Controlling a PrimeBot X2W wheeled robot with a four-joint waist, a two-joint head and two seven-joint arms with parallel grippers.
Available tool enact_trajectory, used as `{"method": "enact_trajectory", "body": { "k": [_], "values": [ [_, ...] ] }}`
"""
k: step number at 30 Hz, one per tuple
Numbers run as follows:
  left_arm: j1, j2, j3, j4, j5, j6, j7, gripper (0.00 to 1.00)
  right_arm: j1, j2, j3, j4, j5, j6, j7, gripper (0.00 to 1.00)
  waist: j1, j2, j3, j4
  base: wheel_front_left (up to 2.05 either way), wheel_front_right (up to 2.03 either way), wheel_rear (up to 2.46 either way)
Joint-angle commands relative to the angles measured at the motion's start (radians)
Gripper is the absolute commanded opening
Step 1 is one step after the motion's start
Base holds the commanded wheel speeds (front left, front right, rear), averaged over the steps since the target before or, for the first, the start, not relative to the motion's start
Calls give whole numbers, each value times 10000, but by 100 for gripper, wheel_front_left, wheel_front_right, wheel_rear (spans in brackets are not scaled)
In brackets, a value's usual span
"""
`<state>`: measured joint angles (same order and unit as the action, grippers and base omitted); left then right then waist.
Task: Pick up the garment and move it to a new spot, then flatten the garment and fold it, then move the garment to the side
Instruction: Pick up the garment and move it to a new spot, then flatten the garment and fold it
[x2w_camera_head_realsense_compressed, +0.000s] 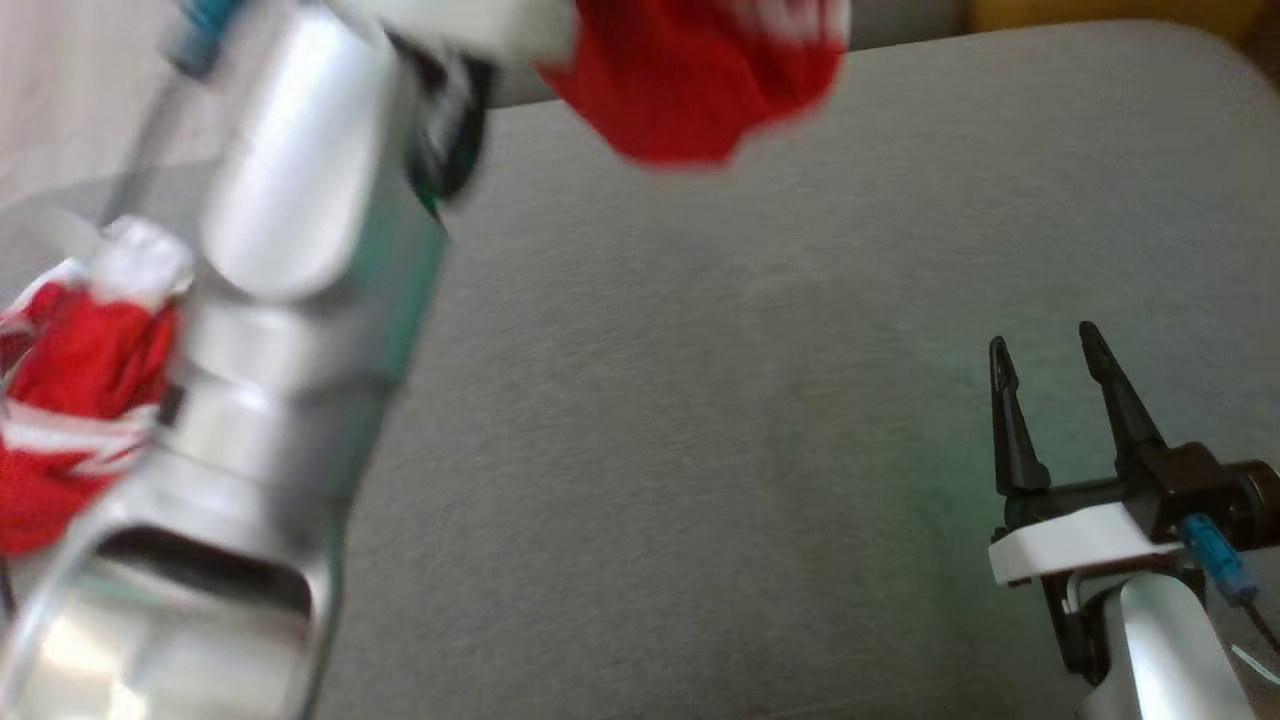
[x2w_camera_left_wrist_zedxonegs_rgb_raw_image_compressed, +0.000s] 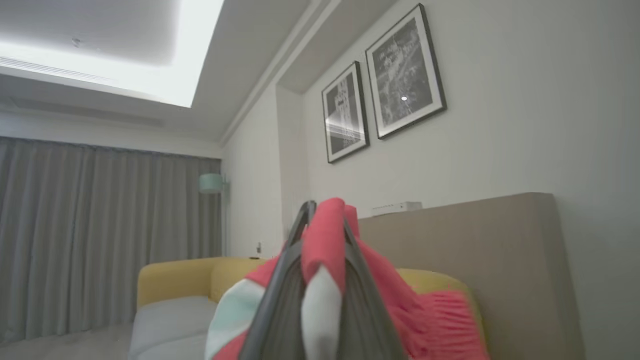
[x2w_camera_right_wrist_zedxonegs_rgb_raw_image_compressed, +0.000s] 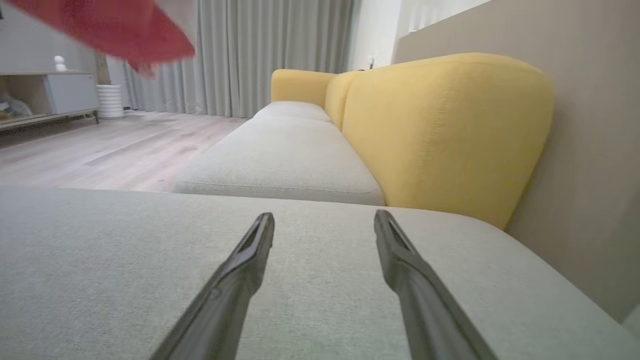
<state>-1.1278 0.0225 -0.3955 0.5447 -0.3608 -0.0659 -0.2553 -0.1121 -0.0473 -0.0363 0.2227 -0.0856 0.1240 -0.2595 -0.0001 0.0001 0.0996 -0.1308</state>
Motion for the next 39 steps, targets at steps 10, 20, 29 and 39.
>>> {"method": "enact_trajectory", "body": {
  "k": [10, 20, 29, 39],
  "values": [
    [4321, 278, -1424, 593, -85, 1437, -60, 100, -113, -31, 511, -263, 374, 67, -23, 100, 1, -1, 34, -1012, 0, 0, 0],
    [8372, 278, 242, -2454, 1206, 2518, -63, 100, 727, -30, 186, -175, 276, 67, -23, 100, 1, -1, -727, 69, 0, 0, 0],
    [11344, 278, 1283, -4731, 1740, 2757, -64, 100, 1586, -30, 72, -603, 456, 67, -23, 100, 1, -1, -1420, 1054, 0, 0, 0],
    [12356, 277, 1381, -4937, 2300, 2680, -64, 100, 2260, -30, 938, -597, 815, 67, -23, 100, 1, -1, -1859, 1222, 0, 0, 0]
  ]
}}
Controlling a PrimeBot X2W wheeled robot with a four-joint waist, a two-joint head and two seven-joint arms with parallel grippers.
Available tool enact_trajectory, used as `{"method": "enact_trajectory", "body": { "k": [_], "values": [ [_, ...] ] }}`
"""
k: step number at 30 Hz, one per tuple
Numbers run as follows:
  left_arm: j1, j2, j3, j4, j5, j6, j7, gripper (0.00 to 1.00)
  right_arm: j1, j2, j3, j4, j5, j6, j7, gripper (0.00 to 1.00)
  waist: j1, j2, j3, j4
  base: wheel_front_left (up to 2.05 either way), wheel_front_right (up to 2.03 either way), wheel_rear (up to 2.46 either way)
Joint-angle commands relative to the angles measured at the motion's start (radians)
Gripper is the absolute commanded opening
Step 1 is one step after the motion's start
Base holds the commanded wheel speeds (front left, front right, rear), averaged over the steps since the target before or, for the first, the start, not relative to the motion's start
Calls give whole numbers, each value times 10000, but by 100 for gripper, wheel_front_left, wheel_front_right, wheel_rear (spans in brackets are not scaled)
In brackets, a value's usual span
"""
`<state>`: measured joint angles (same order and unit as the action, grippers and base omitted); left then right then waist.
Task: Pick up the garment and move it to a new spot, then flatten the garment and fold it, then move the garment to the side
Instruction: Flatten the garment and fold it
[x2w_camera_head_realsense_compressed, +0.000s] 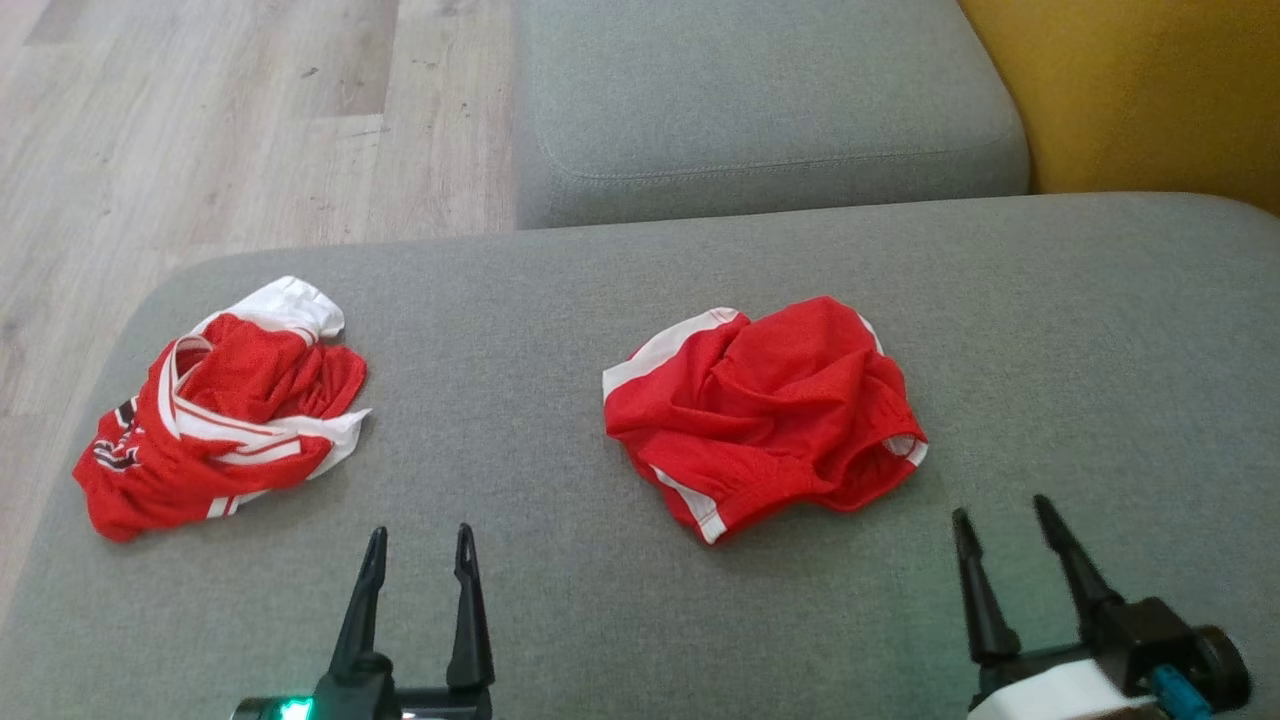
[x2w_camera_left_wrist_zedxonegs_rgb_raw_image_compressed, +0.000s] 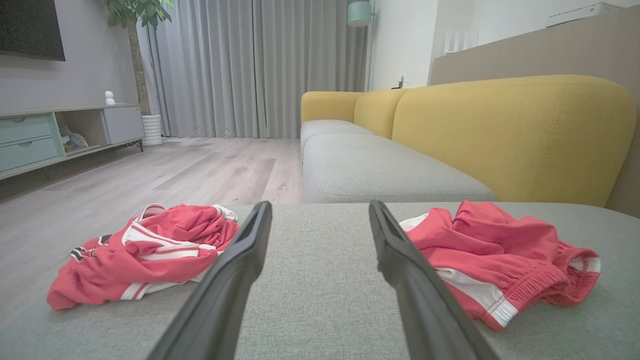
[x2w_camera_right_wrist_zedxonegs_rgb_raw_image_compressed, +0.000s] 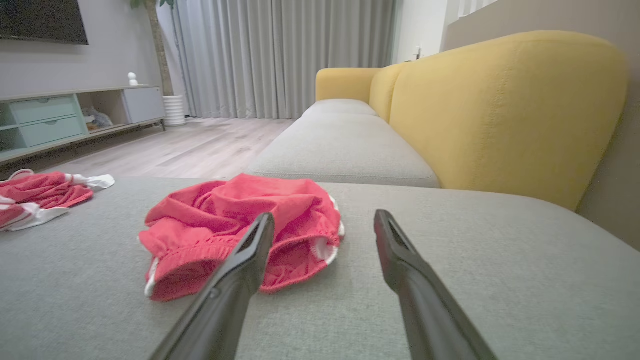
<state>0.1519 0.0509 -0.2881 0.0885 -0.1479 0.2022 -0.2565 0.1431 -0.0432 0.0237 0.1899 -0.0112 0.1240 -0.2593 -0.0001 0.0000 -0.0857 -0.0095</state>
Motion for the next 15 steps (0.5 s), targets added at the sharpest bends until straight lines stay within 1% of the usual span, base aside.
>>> {"method": "enact_trajectory", "body": {
  "k": [1, 15],
  "values": [
    [-441, -6, 290, -360, 198, 8, -53, 100, -273, -70, 379, -244, 97, 67, -24, 100, 1, 0, -33, 8, 0, 0, 0],
    [-403, -7, 284, -165, 307, 22, -53, 100, -253, -70, 566, -170, 81, 67, -24, 100, 1, 0, -73, -55, 0, 0, 0]
  ]
}}
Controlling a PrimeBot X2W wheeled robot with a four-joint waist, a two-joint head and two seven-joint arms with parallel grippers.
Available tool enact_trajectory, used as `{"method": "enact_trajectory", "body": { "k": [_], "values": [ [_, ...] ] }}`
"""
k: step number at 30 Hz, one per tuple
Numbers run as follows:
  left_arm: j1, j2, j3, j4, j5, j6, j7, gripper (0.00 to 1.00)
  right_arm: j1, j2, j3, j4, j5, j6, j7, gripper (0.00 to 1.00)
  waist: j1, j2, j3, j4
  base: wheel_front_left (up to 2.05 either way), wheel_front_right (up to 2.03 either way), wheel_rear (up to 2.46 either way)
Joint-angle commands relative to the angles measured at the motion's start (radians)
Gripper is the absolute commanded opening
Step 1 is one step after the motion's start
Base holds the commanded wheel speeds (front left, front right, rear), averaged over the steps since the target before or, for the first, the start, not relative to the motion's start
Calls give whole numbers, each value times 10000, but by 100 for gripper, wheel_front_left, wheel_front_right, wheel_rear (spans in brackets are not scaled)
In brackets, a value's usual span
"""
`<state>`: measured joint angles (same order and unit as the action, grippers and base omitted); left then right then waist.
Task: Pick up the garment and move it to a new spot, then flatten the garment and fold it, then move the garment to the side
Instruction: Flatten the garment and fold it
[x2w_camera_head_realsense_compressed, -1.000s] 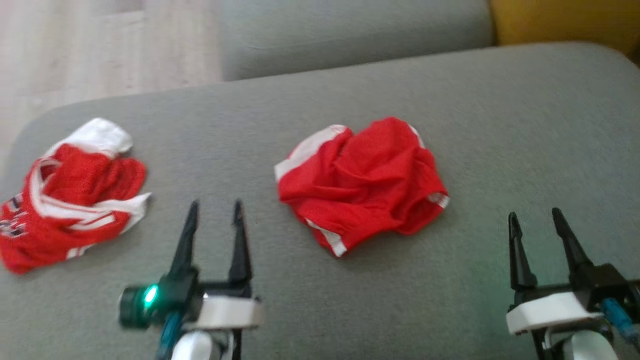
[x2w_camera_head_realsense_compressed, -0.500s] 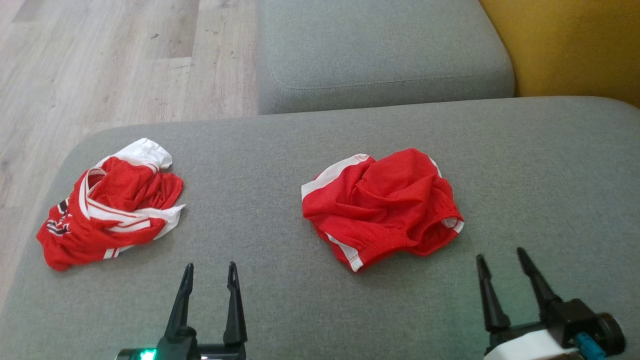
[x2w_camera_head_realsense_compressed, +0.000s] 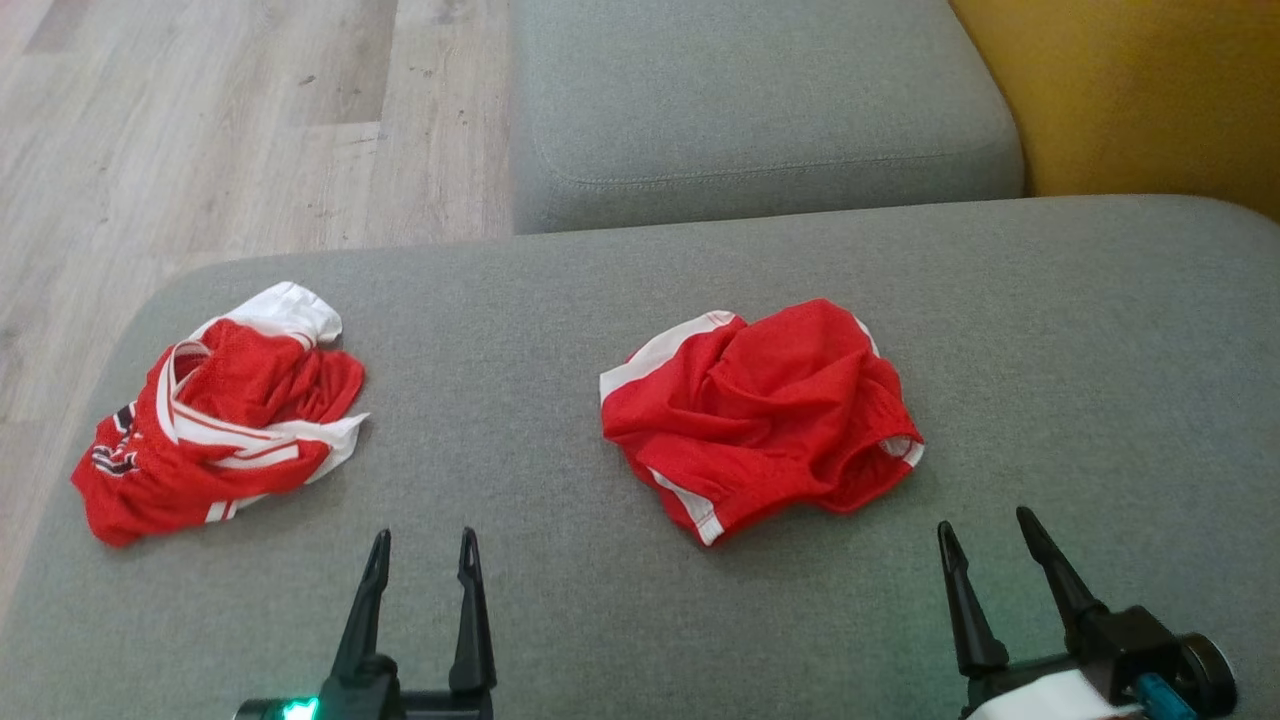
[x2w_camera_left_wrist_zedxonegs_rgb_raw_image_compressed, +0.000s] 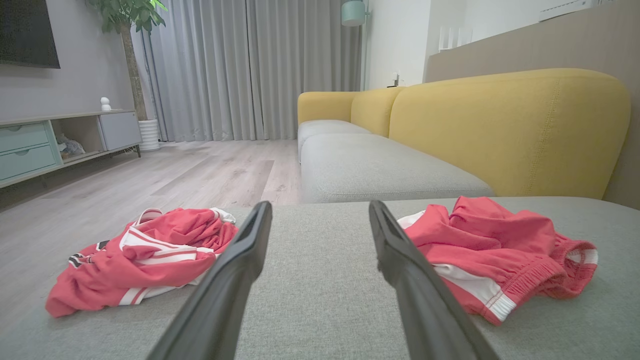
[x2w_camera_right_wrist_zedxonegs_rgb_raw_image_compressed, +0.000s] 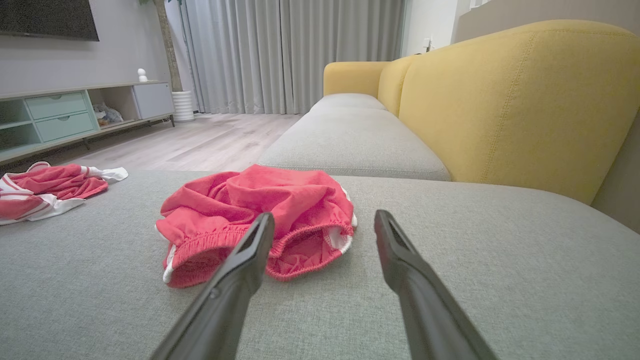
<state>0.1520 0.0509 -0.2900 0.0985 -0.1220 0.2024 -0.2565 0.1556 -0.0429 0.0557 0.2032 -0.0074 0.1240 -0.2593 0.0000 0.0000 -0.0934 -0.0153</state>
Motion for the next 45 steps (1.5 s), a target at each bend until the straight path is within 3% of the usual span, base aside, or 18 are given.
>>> {"method": "enact_trajectory", "body": {
  "k": [1, 15, 21, 28, 39, 45],
  "values": [
    [-405, -7, 296, -253, 27, 9, -53, 100, -381, -74, 241, -297, 36, 67, -24, 100, 0, 0, 3, 7, 0, 0, 0],
    [-506, -7, 285, -37, 47, -57, -53, 100, -532, -74, 184, -306, 132, 67, -24, 100, 0, 0, 235, -24, 0, 0, 0],
    [-783, -7, -297, 394, -76, -694, -53, 100, -720, -74, 120, -372, 299, 67, -24, 100, 0, 0, 544, -470, 0, 0, 0],
    [-2251, -7, -2040, 1744, -294, -1782, -53, 100, -1036, -74, 269, -517, 341, 67, -24, 100, 0, 0, 1258, -1595, 0, 0, 0],
    [-5226, -7, -4050, 3734, -933, -2682, -53, 100, -1958, -74, 873, -898, 873, 67, -24, 100, 0, 0, 3142, -3652, 0, 0, 0],
    [-6488, -7, -4943, 4832, -1285, -2719, -53, 100, -2195, -74, 1122, -1065, 1211, 67, -24, 100, 0, 0, 3757, -4621, 0, 0, 0]
  ]
}}
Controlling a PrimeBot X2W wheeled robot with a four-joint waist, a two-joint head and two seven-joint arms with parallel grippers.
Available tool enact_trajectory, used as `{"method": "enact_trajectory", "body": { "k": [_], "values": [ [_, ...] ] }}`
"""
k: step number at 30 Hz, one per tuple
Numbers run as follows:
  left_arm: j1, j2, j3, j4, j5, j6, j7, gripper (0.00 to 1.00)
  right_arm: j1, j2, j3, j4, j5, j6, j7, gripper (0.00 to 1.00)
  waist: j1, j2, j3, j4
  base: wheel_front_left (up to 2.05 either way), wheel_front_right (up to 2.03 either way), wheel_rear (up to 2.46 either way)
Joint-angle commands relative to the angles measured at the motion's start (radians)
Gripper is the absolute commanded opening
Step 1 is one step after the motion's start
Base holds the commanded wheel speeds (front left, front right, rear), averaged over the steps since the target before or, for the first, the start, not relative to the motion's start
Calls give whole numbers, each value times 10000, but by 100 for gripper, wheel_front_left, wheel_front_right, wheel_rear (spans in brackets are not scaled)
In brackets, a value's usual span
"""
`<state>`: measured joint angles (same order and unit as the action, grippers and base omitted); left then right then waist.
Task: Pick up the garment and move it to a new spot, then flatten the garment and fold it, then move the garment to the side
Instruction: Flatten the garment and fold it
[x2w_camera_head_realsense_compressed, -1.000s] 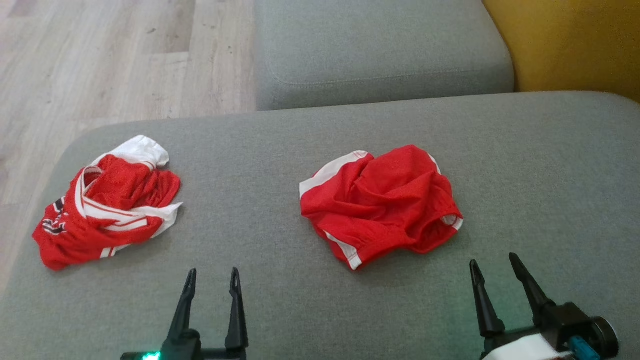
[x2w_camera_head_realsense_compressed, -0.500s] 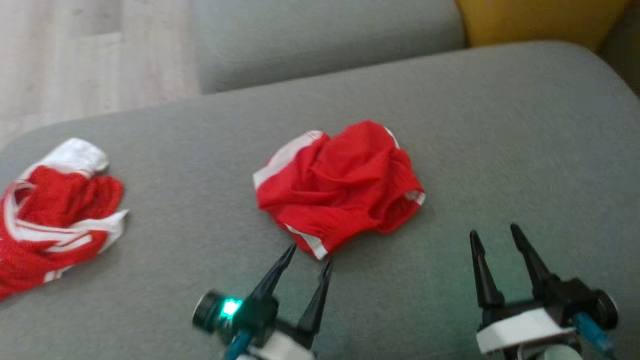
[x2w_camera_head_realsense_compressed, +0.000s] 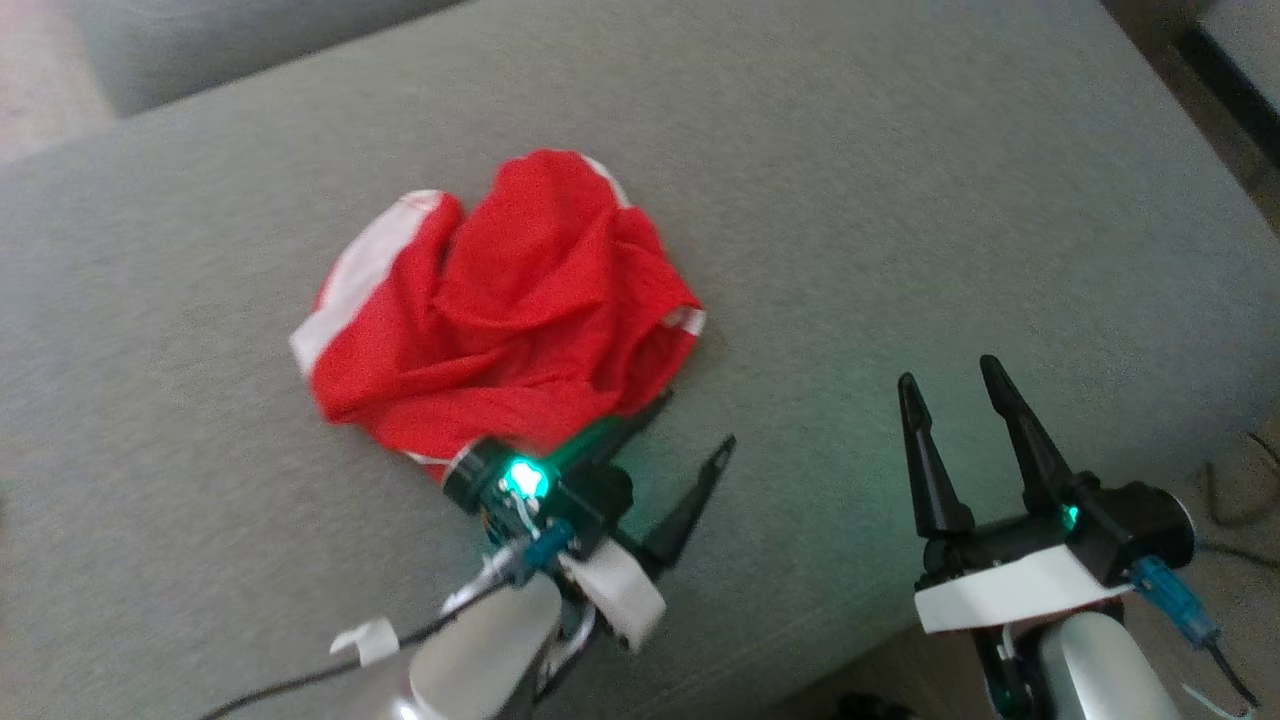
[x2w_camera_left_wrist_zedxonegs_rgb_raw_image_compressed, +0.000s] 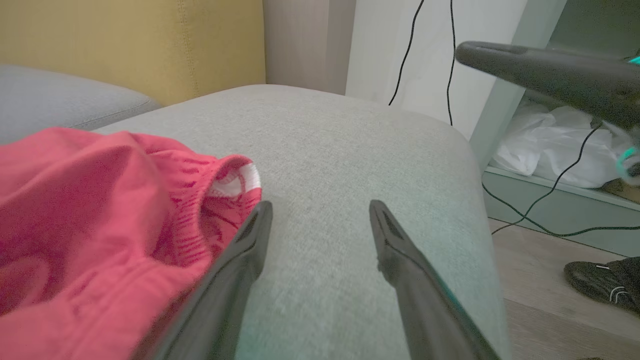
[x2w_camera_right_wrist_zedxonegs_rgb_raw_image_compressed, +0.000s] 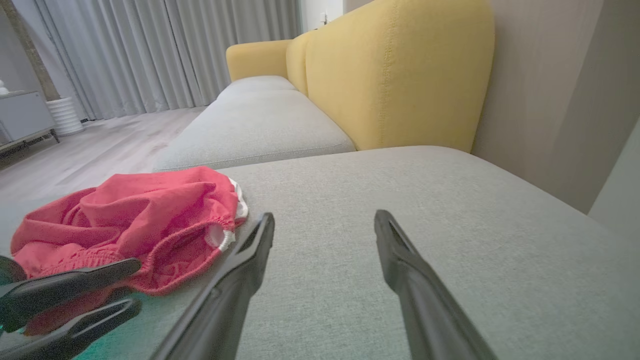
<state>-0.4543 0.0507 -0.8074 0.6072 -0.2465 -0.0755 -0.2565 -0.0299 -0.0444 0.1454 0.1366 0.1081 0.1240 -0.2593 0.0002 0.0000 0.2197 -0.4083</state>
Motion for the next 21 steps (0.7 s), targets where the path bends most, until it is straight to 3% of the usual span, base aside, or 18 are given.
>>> {"method": "enact_trajectory", "body": {
  "k": [1, 11, 15, 19, 20, 21],
  "values": [
    [-624, -5, 158, -106, -91, 157, -53, 100, -366, -58, 252, -421, 98, 67, -24, 100, -2, 0, 709, -826, 0, 0, 0],
    [-2143, -5, -188, 1386, -1049, 1191, -53, 100, -377, -58, 616, -475, 280, 67, -24, 100, -2, 0, 1109, -1695, 0, 0, 0],
    [-2656, -5, -255, 1977, -1721, 1782, 78, 100, -355, -58, 667, -492, 271, 67, -24, 100, -2, 0, 1123, -1769, 0, 0, 0],
    [-3010, -5, -548, 2279, -2567, 2063, 489, 100, -323, -58, 638, -521, 210, 67, -24, 100, -2, 0, 1037, -1777, 0, 0, 0],
    [-3084, -5, -611, 2265, -2755, 2122, 450, 80, -305, -58, 623, -528, 188, 67, -24, 100, -2, 0, 996, -1773, 0, 0, 0],
    [-3159, -5, -724, 2246, -2873, 2164, 391, 15, -284, -58, 608, -529, 164, 67, -24, 100, -2, 0, 944, -1769, 0, 0, 0]
  ]
}}
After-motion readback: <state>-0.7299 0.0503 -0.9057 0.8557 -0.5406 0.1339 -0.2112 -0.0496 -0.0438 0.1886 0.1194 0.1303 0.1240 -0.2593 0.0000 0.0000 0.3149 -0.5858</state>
